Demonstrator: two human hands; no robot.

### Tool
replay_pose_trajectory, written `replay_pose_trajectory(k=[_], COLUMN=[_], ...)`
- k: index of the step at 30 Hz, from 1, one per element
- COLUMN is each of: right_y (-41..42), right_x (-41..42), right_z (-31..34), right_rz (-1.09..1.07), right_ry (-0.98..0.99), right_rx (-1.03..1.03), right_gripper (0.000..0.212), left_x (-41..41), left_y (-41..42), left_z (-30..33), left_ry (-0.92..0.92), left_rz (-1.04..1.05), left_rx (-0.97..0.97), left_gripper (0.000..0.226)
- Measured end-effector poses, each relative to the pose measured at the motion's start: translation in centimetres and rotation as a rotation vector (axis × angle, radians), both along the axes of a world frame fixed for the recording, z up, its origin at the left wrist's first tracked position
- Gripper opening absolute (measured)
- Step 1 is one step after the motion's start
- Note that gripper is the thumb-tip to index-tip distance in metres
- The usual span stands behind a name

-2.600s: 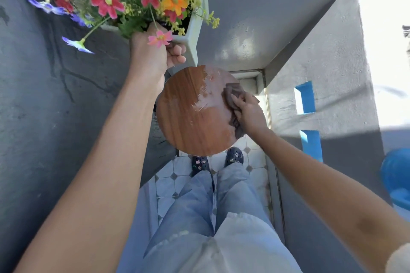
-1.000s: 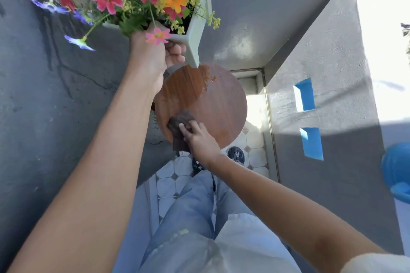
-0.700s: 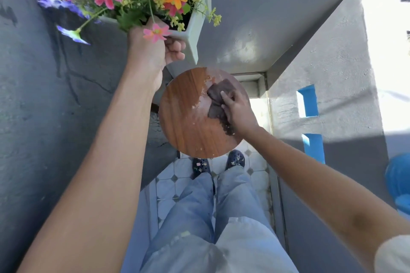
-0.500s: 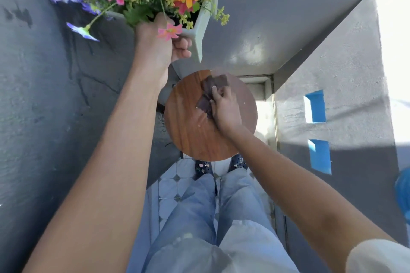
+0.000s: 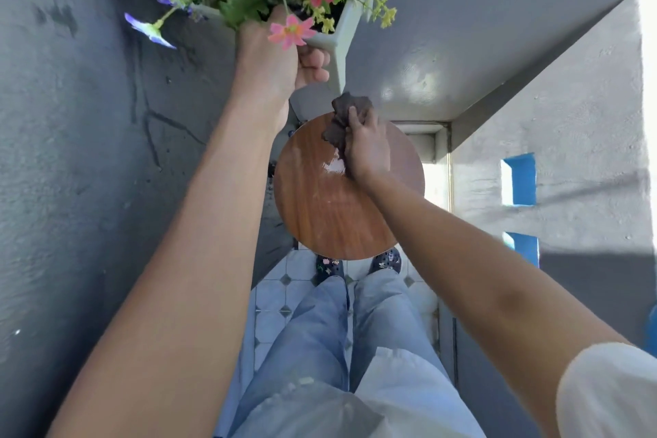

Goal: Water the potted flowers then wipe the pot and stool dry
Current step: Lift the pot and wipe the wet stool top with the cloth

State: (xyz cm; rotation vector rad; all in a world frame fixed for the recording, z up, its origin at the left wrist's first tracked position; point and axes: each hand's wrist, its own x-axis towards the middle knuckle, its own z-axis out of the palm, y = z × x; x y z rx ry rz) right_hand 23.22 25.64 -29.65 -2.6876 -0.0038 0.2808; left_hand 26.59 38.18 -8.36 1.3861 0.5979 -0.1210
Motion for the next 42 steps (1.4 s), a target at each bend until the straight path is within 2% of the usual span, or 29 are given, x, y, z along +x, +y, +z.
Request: replay_pose_trajectory(k=[2,4,6,8,10,13,15,17,21,23,25,29,31,34,38,40,42], right_y=[3.1,5.7,6.4,5.4,3.4,-0.5,-1.6,-1.2,-0.5,-1.9,-4.1,-8.5,-8.8,-6.9,-6.2,-7.7,-9.4], right_x=[-3.0,-6.7,-9.1,-8.5,-5.6,-0.4,0.4,-2.1,-12.7,-16.1,-15.9,-10.7,-9.5,-12.2,-19.4,-20.9,-20.9], right_z=[-0.2,0.2,0.3,-0.2,-0.9,-1.1,-1.1,-0.6,-0.2,-0.3,-0.6,-1.2,-1.0,-0.7,-0.6,-0.7,-0.7], right_rz=[0.216,0.551,0.862,0.929,0.723,0.172,-0.022,0.054,0.587,0.747,0.66,0.049,-0.137,-0.062,0.317,0.192,-0.121], right_ry=[0.042,0.058,0.075,0.047,0.009,0.013,0.005,-0.008,0.043,0.059,0.044,-0.029,-0.001,-0.031,0.009,0.034,0.04], right_rx=[0.017,0.027,0.034,0.03,0.027,0.094,0.077,0.041,0.088,0.126,0.145,0.121,0.095,0.07,0.128,0.149,0.169], right_gripper=[0.055,0.063,0.06,0.059,0.053,0.042,0.04,0.042,0.049,0.046,0.042,0.039,0.039,0.04,0.043,0.041,0.037], left_x=[-0.1,-0.2,-0.3,-0.4,-0.6,-0.8,-1.0,-1.4,-2.7,-3.4,-4.3,-6.3,-7.5,-9.6,-12.4,-13.7,-15.1], left_y=[-0.3,-0.3,-0.2,-0.1,0.0,-0.2,-0.3,-0.5,-1.0,-1.2,-1.5,-2.3,-2.8,-3.6,-4.7,-5.2,-5.7], left_z=[0.0,-0.1,-0.2,-0.2,-0.3,-0.5,-0.8,-1.2,-2.0,-2.5,-2.9,-4.2,-4.9,-6.1,-7.2,-7.9,-9.3], left_ry=[0.006,0.004,0.004,0.005,0.006,0.003,0.008,0.019,0.038,0.057,0.071,0.099,0.113,0.126,0.17,0.188,0.227], left_rz=[0.001,-0.003,-0.007,-0.005,-0.005,-0.004,0.007,0.01,0.004,-0.001,-0.011,-0.006,0.009,0.005,-0.011,-0.007,-0.049], left_rx=[-0.005,-0.002,0.016,0.019,0.021,0.031,0.026,0.025,0.02,0.028,0.041,0.023,0.012,0.026,0.047,0.043,0.107], left_gripper=[0.034,0.034,0.033,0.034,0.037,0.037,0.036,0.034,0.022,0.026,0.03,0.026,0.02,0.022,0.028,0.032,0.032])
